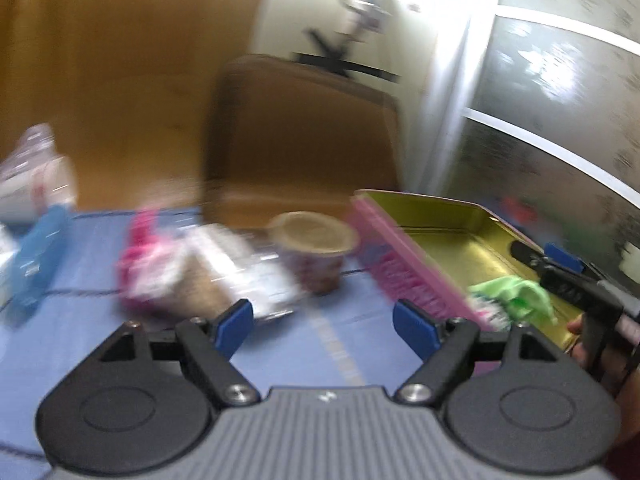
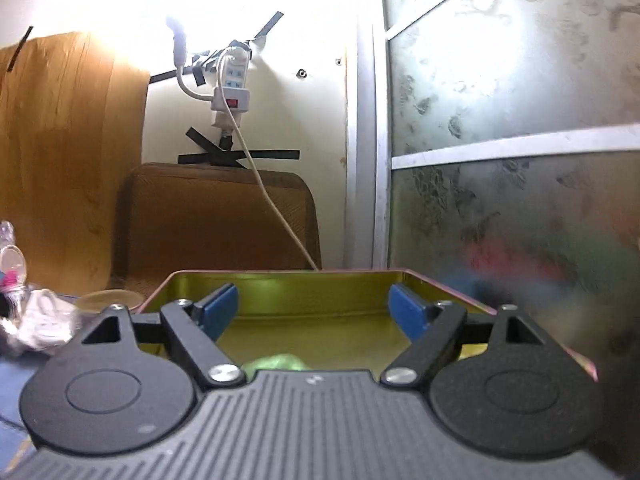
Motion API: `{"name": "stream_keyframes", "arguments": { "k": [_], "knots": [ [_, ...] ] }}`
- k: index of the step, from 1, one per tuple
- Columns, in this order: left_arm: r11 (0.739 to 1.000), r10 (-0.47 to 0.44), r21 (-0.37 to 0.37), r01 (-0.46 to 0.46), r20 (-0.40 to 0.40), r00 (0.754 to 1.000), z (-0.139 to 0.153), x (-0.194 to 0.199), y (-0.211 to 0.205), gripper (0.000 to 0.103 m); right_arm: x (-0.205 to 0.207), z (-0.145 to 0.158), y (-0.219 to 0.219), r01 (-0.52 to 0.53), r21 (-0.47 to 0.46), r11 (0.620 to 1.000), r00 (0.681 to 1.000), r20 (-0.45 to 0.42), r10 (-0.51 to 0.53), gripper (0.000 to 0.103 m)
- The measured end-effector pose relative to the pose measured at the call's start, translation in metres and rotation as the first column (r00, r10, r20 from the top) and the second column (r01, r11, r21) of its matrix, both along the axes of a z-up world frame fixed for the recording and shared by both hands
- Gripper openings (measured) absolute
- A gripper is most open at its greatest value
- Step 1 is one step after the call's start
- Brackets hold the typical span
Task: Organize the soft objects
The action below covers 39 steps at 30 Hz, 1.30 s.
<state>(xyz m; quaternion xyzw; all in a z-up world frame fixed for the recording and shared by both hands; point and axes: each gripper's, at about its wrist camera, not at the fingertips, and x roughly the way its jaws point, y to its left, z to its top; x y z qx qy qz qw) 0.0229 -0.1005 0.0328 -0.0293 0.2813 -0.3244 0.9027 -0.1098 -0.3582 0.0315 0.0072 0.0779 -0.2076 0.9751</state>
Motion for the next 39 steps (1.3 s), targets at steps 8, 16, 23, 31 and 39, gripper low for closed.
{"name": "stream_keyframes", "arguments": {
  "k": [8, 16, 23, 31, 39],
  "knots": [
    [0.977, 0.197, -0.061, -0.205, -0.111, 0.974, -0.025, 0.013, 0.074, 0.081, 0.058, -0.008, 0.009, -0.147, -0.137, 0.98, 0.98, -0.154, 0.126, 0.077],
    [0.964, 0.264, -0.015, -0.266, -0.058, 0.963, -0.026, 0.012, 0.087, 0.081, 0.097, -0.004, 0.009, -0.141, -0.148, 0.979, 0.976, -0.188, 0.112, 0.063],
    [0.928, 0.354, 0.113, -0.355, 0.024, 0.935, -0.042, 0.019, 0.101, 0.081, 0.065, 0.015, 0.059, -0.156, -0.137, 0.978, 0.988, -0.04, 0.152, 0.085],
    [0.927, 0.372, 0.051, -0.372, 0.002, 0.928, -0.052, 0.023, 0.116, 0.077, 0.091, -0.009, 0.178, -0.544, -0.174, 0.821, 0.824, -0.298, 0.482, 0.072],
    [0.944, 0.321, 0.051, -0.325, 0.061, 0.945, -0.05, 0.018, 0.107, 0.079, 0.133, -0.028, 0.182, -0.477, -0.093, 0.874, 0.806, -0.444, 0.392, 0.046]
  ]
}}
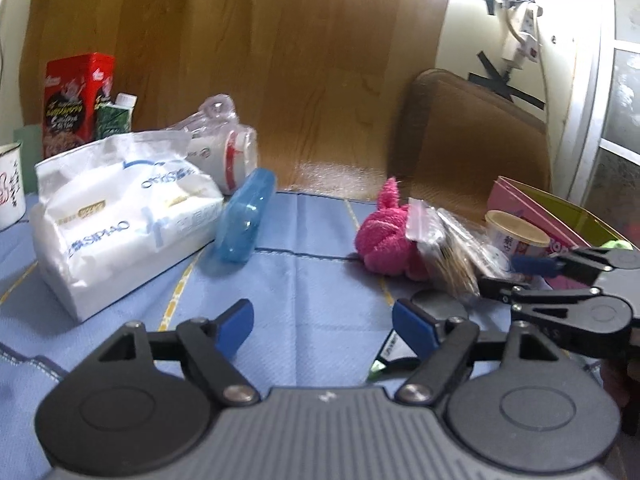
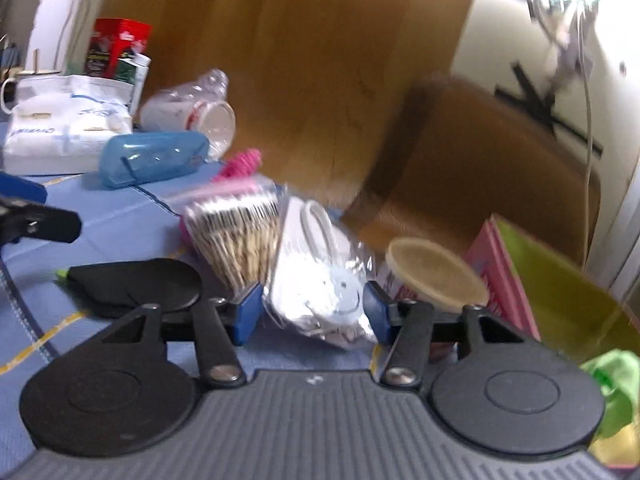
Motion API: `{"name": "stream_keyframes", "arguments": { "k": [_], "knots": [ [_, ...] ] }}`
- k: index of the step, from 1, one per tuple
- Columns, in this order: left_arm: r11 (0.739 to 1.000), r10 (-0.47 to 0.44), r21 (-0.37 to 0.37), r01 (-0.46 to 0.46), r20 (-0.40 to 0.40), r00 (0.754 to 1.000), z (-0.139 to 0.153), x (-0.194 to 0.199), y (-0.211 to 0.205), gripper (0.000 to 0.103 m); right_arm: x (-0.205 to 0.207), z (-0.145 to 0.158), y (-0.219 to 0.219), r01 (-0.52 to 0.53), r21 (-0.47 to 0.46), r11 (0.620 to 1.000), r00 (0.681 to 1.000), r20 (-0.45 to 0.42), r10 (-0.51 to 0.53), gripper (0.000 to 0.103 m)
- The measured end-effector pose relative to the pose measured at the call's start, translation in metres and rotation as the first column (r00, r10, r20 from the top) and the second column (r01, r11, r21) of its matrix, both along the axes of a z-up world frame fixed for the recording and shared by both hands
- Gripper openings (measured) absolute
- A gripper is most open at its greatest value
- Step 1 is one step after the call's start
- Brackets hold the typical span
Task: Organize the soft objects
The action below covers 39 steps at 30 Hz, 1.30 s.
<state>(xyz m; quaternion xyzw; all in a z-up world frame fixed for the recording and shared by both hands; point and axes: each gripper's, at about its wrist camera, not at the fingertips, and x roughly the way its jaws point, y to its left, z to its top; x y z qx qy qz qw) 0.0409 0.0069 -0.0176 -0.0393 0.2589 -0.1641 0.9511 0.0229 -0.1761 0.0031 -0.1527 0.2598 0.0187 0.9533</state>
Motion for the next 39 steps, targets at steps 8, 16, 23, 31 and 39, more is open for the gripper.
{"name": "stream_keyframes", "arguments": {
  "k": [8, 16, 23, 31, 39],
  "knots": [
    [0.999, -0.017, -0.029, 0.017, -0.004, 1.0, 0.001, 0.0, 0.003, 0.082, -0.055, 0.009, -0.001, -0.053, -0.031, 0.998, 0.998, 0.04, 0.054, 0.015],
    [0.945, -0.262, -0.232, 0.228, -0.127, 0.957, 0.003, -0.008, 0.001, 0.084, -0.171, 0.0, -0.025, -0.167, -0.071, 0.983, 0.986, -0.015, 0.166, 0.027],
    [0.882, -0.458, -0.213, 0.421, -0.175, 0.872, 0.013, -0.028, -0.059, 0.084, -0.185, -0.001, -0.066, -0.023, 0.211, 0.977, 0.998, -0.056, 0.035, 0.057],
    [0.834, -0.551, -0.098, 0.544, -0.204, 0.809, -0.002, -0.051, -0.123, 0.094, -0.173, -0.017, -0.051, -0.046, 0.265, 0.963, 0.998, -0.037, 0.058, 0.067],
    [0.843, -0.537, -0.124, 0.524, -0.138, 0.832, 0.033, -0.049, -0.127, 0.075, -0.19, -0.008, -0.043, 0.022, 0.169, 0.985, 0.993, 0.112, -0.041, 0.052]
  ]
}}
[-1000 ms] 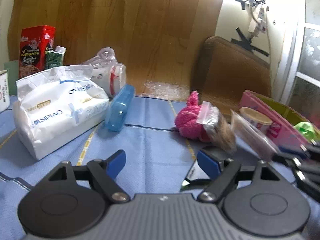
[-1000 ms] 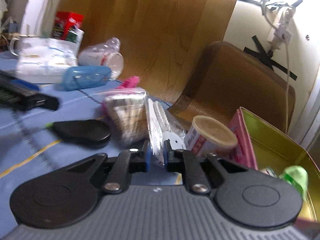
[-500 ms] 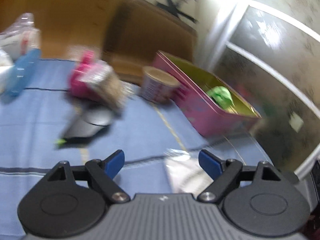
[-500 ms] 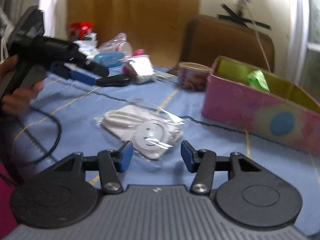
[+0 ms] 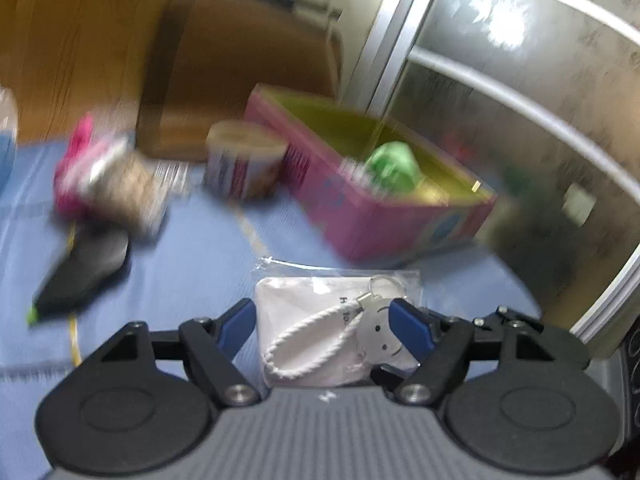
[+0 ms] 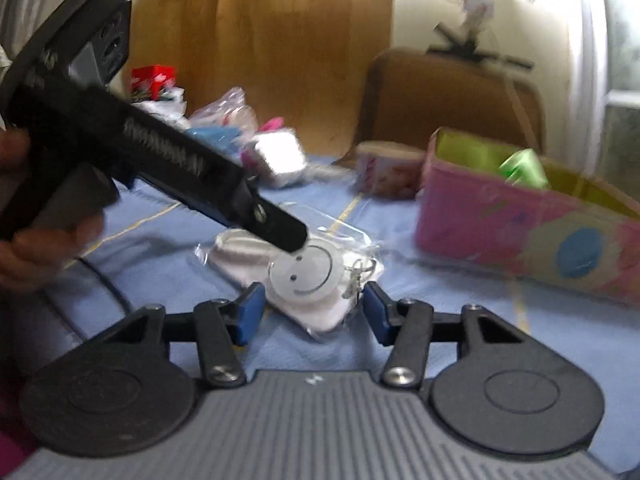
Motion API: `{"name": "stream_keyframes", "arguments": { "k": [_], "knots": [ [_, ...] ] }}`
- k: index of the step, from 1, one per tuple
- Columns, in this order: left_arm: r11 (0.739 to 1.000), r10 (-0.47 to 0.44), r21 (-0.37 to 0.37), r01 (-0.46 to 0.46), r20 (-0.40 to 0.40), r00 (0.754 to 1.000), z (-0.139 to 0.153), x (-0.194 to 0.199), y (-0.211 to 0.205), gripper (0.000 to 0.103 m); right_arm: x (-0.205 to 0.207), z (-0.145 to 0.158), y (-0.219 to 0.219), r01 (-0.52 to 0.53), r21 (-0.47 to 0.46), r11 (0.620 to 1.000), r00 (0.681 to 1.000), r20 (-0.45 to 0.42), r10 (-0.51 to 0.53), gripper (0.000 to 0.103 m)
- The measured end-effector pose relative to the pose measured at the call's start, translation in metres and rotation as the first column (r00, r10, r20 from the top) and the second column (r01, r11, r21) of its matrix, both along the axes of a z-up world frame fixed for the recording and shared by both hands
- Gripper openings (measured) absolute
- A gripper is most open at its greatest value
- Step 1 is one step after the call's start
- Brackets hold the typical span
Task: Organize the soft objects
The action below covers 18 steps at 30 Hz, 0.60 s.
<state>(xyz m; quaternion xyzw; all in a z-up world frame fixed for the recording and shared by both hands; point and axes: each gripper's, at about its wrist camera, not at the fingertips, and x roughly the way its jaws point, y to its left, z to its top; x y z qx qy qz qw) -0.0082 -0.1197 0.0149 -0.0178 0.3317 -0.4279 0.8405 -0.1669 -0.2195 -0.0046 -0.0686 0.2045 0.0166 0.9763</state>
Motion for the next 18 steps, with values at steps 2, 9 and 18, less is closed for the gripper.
{"name": "stream_keyframes", "arguments": {
  "k": [2, 9, 18],
  "knots": [
    [1.0, -0.02, -0.014, 0.021, 0.081, 0.997, 0.021, 0.0, -0.011, 0.075, -0.002, 0.012, -0.007, 0.026, 0.001, 1.0, 0.998, 0.065, -0.026, 0.051],
    [0.993, -0.09, -0.053, 0.102, 0.205, 0.975, 0.065, 0.029, -0.09, 0.075, 0.024, 0.049, -0.055, 0.184, -0.053, 0.982, 0.966, 0.193, -0.171, 0.051],
    [0.999, -0.008, 0.05, -0.001, 0.173, 0.985, 0.034, 0.067, -0.154, 0.086, 0.082, 0.031, -0.111, 0.48, -0.103, 0.871, 0.87, 0.179, -0.459, 0.06]
  ]
}}
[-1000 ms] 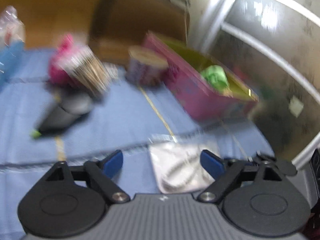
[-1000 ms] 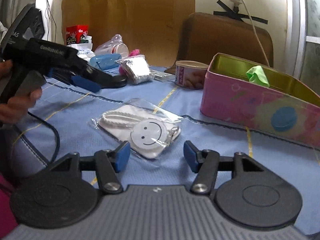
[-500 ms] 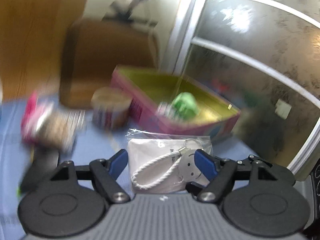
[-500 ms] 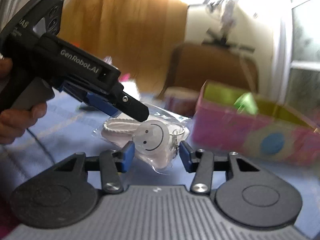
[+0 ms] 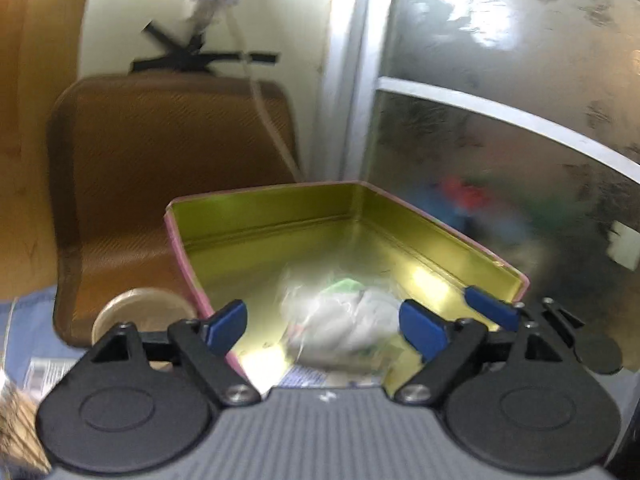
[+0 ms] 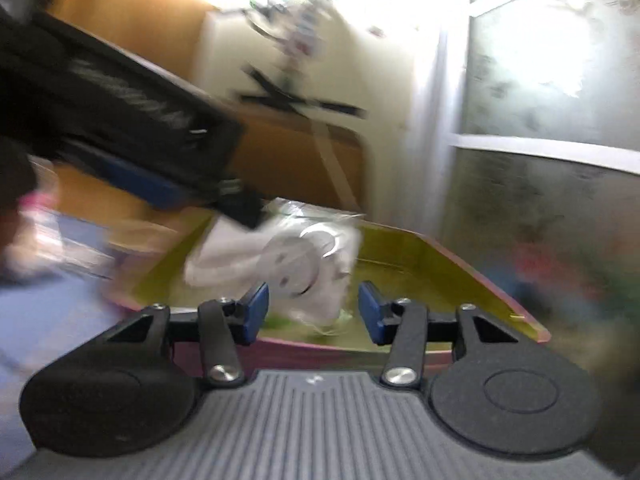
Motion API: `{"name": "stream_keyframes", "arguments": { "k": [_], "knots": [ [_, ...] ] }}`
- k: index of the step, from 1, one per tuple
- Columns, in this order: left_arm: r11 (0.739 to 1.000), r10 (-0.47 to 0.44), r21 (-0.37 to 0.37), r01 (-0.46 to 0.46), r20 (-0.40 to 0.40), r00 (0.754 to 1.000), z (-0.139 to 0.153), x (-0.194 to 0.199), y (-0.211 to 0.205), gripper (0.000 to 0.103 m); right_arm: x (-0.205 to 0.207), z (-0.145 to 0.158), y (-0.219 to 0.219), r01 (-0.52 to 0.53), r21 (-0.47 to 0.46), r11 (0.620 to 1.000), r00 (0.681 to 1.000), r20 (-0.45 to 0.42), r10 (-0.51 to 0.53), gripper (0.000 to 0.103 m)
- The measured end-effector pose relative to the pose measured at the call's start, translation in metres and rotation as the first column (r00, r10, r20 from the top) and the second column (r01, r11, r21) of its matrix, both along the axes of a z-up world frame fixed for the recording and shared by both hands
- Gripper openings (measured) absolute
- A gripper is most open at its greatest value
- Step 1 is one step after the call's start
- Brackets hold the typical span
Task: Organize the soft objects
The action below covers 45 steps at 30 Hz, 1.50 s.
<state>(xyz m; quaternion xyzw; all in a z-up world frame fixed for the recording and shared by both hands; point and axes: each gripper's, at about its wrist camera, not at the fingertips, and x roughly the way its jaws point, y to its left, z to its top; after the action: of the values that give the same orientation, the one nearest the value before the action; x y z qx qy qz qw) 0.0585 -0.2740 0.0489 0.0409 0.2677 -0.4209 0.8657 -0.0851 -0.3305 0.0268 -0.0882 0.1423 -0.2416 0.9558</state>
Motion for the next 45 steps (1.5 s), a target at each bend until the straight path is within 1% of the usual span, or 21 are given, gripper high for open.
{"name": "stream_keyframes", "arguments": {
  "k": [3, 7, 9, 12, 15, 20, 24, 25, 26, 27, 29, 30, 32, 33, 35, 38, 40, 41, 42, 44, 45],
  "knots": [
    [1.0, 0.017, -0.008, -0.017, -0.026, 1.0, -0.006, 0.002, 0.011, 0.086, -0.005, 0.001, -0.009, 0.03, 0.065, 0.997, 0.999, 0.027, -0.032, 0.061],
    [0.999, 0.047, -0.007, -0.047, -0.02, 0.999, -0.007, -0.008, 0.035, 0.086, -0.013, 0.001, -0.006, 0.035, 0.102, 0.994, 0.998, 0.049, -0.04, 0.061],
    [0.998, 0.051, -0.036, -0.051, -0.017, 0.999, -0.006, -0.014, 0.058, 0.086, -0.017, 0.003, 0.005, 0.023, 0.106, 0.994, 0.997, 0.07, -0.031, 0.061],
    [0.994, 0.08, -0.075, -0.081, -0.02, 0.997, -0.01, -0.023, 0.105, 0.086, -0.021, 0.006, 0.026, -0.026, 0.116, 0.993, 0.995, 0.098, 0.015, 0.061],
    [0.984, 0.159, -0.073, -0.162, -0.042, 0.986, -0.022, -0.024, 0.155, 0.086, -0.018, 0.009, 0.053, -0.12, 0.114, 0.986, 0.988, 0.107, 0.108, 0.061],
    [0.946, 0.315, -0.051, -0.319, -0.075, 0.946, -0.047, -0.025, 0.232, 0.086, 0.001, 0.01, 0.099, -0.309, 0.122, 0.943, 0.951, 0.055, 0.305, 0.061],
    [0.889, 0.453, -0.043, -0.455, -0.045, 0.89, -0.062, -0.022, 0.275, 0.085, 0.032, 0.004, 0.126, -0.419, 0.232, 0.878, 0.901, -0.016, 0.434, 0.06],
    [0.873, 0.478, -0.066, -0.483, -0.08, 0.875, -0.064, -0.019, 0.284, 0.083, 0.041, 0.003, 0.13, -0.436, 0.258, 0.862, 0.889, -0.024, 0.456, 0.06],
    [0.867, 0.474, -0.11, -0.485, -0.117, 0.873, -0.063, -0.016, 0.292, 0.084, 0.05, 0.002, 0.135, -0.45, 0.273, 0.85, 0.879, -0.033, 0.476, 0.061],
    [0.855, 0.482, -0.142, -0.498, -0.132, 0.866, -0.063, -0.015, 0.298, 0.084, 0.061, 0.0, 0.141, -0.469, 0.283, 0.837, 0.864, -0.047, 0.501, 0.061],
    [0.838, 0.506, -0.141, -0.527, -0.161, 0.847, -0.065, -0.01, 0.302, 0.084, 0.079, -0.007, 0.152, -0.497, 0.293, 0.817, 0.837, -0.089, 0.54, 0.064],
    [0.837, 0.508, -0.137, -0.53, -0.168, 0.845, -0.066, -0.009, 0.302, 0.084, 0.09, -0.011, 0.157, -0.507, 0.293, 0.811, 0.822, -0.118, 0.557, 0.075],
    [0.833, 0.519, -0.125, -0.539, -0.164, 0.839, -0.066, -0.009, 0.3, 0.085, 0.109, -0.017, 0.164, -0.523, 0.262, 0.811, 0.805, -0.161, 0.571, 0.089],
    [0.833, 0.521, -0.118, -0.54, -0.159, 0.838, -0.066, -0.01, 0.298, 0.085, 0.119, -0.019, 0.166, -0.526, 0.242, 0.815, 0.801, -0.18, 0.571, 0.09],
    [0.835, 0.523, -0.107, -0.539, -0.147, 0.839, -0.066, -0.01, 0.295, 0.085, 0.138, -0.022, 0.165, -0.525, 0.252, 0.813, 0.789, -0.213, 0.576, 0.09],
    [0.84, 0.522, -0.094, -0.535, -0.131, 0.843, -0.066, -0.011, 0.291, 0.087, 0.161, -0.028, 0.157, -0.501, 0.33, 0.8, 0.776, -0.238, 0.584, 0.089],
    [0.841, 0.523, -0.087, -0.534, -0.125, 0.843, -0.066, -0.012, 0.29, 0.089, 0.165, -0.03, 0.149, -0.478, 0.404, 0.78, 0.77, -0.235, 0.593, 0.082],
    [0.841, 0.524, -0.085, -0.535, -0.124, 0.843, -0.066, -0.011, 0.291, 0.09, 0.16, -0.028, 0.146, -0.482, 0.417, 0.771, 0.77, -0.217, 0.599, 0.073],
    [0.839, 0.526, -0.082, -0.537, -0.123, 0.841, -0.066, -0.011, 0.291, 0.091, 0.155, -0.027, 0.142, -0.479, 0.428, 0.766, 0.774, -0.204, 0.599, 0.07],
    [0.836, 0.533, -0.074, -0.543, -0.126, 0.837, -0.066, -0.01, 0.291, 0.092, 0.142, -0.027, 0.14, -0.467, 0.417, 0.78, 0.788, -0.204, 0.581, 0.062],
    [0.835, 0.536, -0.067, -0.546, -0.128, 0.835, -0.067, -0.01, 0.291, 0.093, 0.131, -0.025, 0.138, -0.459, 0.41, 0.788, 0.798, -0.199, 0.569, 0.061]
  ]
}}
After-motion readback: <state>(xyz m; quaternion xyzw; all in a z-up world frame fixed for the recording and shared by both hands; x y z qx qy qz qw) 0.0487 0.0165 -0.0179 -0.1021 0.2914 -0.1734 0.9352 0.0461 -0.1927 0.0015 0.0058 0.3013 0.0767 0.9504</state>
